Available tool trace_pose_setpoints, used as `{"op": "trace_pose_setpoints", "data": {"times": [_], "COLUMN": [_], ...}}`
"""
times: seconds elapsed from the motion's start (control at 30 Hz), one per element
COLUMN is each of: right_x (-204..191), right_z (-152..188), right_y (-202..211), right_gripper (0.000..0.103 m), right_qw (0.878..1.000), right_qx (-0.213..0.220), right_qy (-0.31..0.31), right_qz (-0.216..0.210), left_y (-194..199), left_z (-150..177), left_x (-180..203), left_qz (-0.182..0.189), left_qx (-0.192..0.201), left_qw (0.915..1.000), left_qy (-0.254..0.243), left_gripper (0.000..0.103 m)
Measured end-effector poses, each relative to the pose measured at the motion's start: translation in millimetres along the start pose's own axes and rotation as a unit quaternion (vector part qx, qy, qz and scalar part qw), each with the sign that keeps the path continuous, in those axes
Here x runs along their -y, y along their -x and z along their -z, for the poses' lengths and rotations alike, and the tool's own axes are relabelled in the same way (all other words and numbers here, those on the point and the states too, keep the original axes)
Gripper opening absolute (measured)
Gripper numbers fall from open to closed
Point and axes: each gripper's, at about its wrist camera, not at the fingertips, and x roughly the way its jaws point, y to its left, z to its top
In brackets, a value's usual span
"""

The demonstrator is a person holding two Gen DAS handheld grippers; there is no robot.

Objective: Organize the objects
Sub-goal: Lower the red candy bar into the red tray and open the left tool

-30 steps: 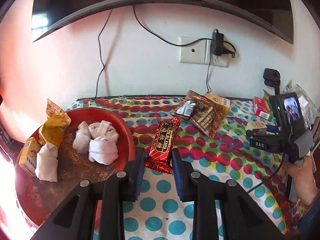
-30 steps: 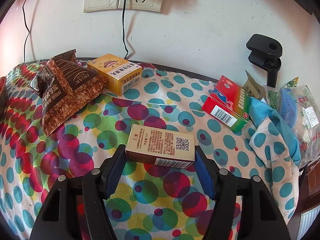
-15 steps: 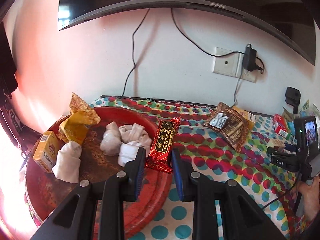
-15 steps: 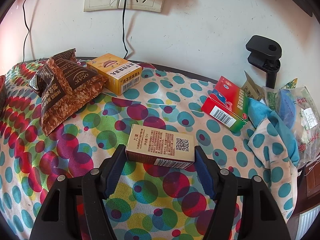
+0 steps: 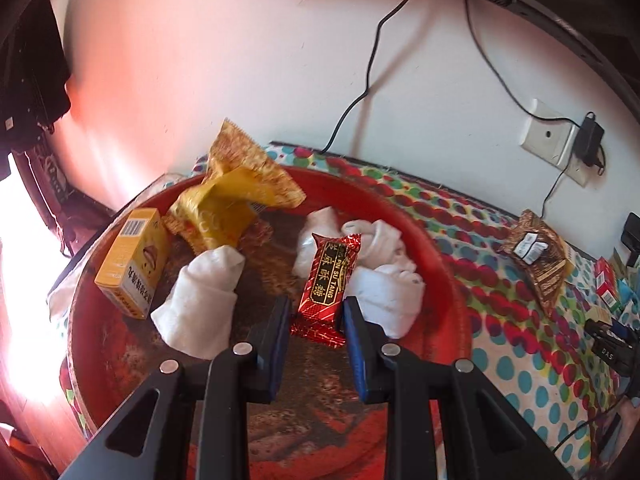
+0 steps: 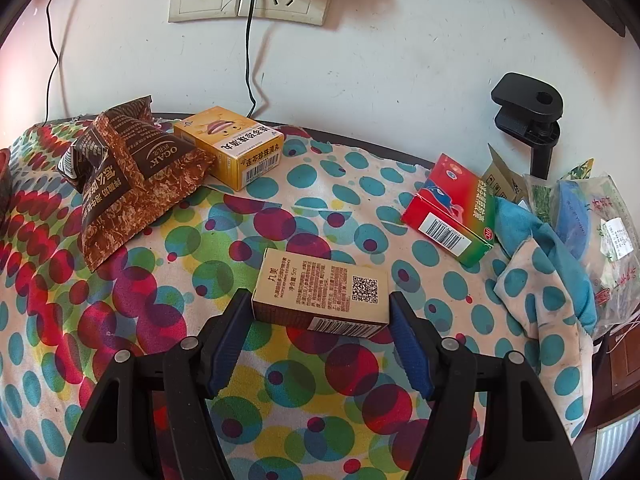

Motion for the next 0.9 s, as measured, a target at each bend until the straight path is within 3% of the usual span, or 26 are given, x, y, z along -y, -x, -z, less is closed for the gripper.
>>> {"op": "trace_pose_setpoints", "data": {"times": [0.13, 0.53, 0.9], "right_x": [-0.2, 0.3, -2.6], "right_z": [0.1, -0.2, 0.5], "right_y": [-0.1, -0.1, 0.7], "right_gripper": [0.065, 0.066, 0.066], "right_qw": [1.000, 1.000, 1.000], "right_qx": [0.000, 0.000, -0.001], "right_qy": [-0.001, -0.001, -0.004], "right_qz": [0.000, 0.001, 0.004], "left_y": [-13.4, -21.7, -10.9], "left_z": [2.9, 4.8, 3.5], "left_x": [-9.9, -17.3, -8.1], "left_qz": [-0.012, -0.051, -0.050], "left_qx": [-0.026, -0.037, -0.013], "left_qw": [0.9996, 0.9980, 0.9985], "left_qy": [0.005, 0.006, 0.015], "left_gripper": [0.027, 0.027, 0.030]}}
